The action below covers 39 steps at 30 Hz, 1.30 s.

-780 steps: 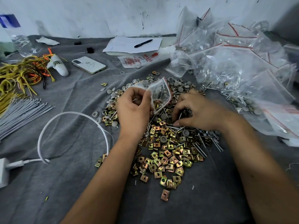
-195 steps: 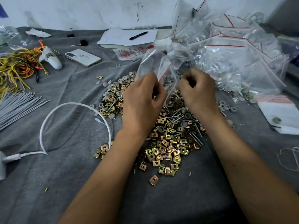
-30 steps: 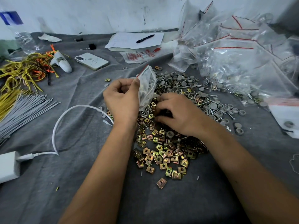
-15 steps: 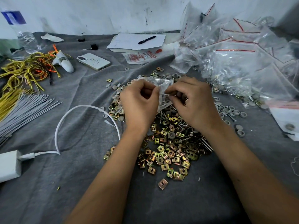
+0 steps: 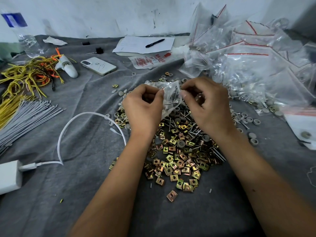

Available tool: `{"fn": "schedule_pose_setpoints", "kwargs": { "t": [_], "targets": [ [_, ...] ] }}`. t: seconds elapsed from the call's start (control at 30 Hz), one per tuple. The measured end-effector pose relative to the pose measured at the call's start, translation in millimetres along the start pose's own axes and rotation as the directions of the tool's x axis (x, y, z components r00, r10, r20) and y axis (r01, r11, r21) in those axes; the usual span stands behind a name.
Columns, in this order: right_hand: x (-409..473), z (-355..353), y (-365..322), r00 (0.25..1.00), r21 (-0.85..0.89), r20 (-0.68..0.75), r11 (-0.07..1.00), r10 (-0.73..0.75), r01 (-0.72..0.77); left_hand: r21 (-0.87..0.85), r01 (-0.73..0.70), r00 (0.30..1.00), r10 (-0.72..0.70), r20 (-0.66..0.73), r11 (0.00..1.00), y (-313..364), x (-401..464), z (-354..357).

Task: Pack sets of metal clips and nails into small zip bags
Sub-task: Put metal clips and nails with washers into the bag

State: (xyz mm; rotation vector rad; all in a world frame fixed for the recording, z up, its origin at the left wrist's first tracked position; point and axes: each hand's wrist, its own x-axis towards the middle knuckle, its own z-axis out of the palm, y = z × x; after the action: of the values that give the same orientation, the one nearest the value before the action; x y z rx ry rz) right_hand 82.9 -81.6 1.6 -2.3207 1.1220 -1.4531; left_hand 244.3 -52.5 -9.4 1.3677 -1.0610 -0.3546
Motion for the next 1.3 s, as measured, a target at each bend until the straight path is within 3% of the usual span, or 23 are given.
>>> {"fn": "schedule_pose_setpoints", "kwargs": {
  "t": [0.13, 0.2, 0.37, 0.53, 0.6, 0.67, 0.73, 0.83, 1.0, 1.17, 1.3],
  "targets": [
    [-4, 8, -3, 0.987, 0.036, 0.139, 0.996, 0.079, -0.085, 0.003, -0.037, 0.999, 0.037, 0.022, 0.999, 2, -1, -1],
    [-5, 9, -3, 0.981, 0.097, 0.099, 0.979, 0.17, -0.179, -0.008, -0.078, 0.997, 0.078, 0.009, 0.997, 5, -2, -1],
    [-3, 5, -2, 0.94, 0.261, 0.002, 0.907, 0.341, -0.33, 0.072, -0.192, 0.963, 0.202, -0.18, 0.979, 4, 3, -8],
    [-5, 6, -5, 0.941, 0.459, 0.119, 0.823, 0.317, -0.335, 0.199, -0.332, 0.905, 0.371, -0.208, 0.922, 4, 0, -8],
    [-5, 5, -3, 0.948, 0.379, 0.099, 0.87, 0.301, -0.316, 0.219, -0.357, 0.889, 0.402, -0.218, 0.908, 4, 0, -9],
    [-5, 3, 2, 0.965, 0.128, 0.111, 0.959, 0.238, -0.251, 0.205, -0.332, 0.898, 0.375, -0.23, 0.921, 3, 1, -9],
    [-6, 3, 3, 0.935, -0.126, 0.28, 0.974, 0.216, -0.187, 0.167, -0.27, 0.917, 0.306, -0.254, 0.948, 3, 2, -8],
    [-7, 9, -3, 0.821, -0.412, 0.496, 0.909, 0.283, -0.065, 0.085, -0.176, 0.939, 0.193, -0.285, 0.981, 0, 4, -8],
    [-5, 14, -8, 0.805, -0.409, 0.51, 0.909, 0.303, -0.083, 0.034, -0.11, 0.963, 0.115, -0.244, 0.993, -3, 4, -7],
    [-3, 12, -11, 0.728, -0.367, 0.604, 0.924, 0.323, -0.106, 0.024, -0.081, 0.969, 0.084, -0.233, 0.996, -4, 4, -6],
    [-5, 10, -8, 0.783, -0.37, 0.56, 0.927, 0.271, -0.056, 0.011, -0.074, 0.973, 0.074, -0.22, 0.997, -4, 4, -6]
  ]
}}
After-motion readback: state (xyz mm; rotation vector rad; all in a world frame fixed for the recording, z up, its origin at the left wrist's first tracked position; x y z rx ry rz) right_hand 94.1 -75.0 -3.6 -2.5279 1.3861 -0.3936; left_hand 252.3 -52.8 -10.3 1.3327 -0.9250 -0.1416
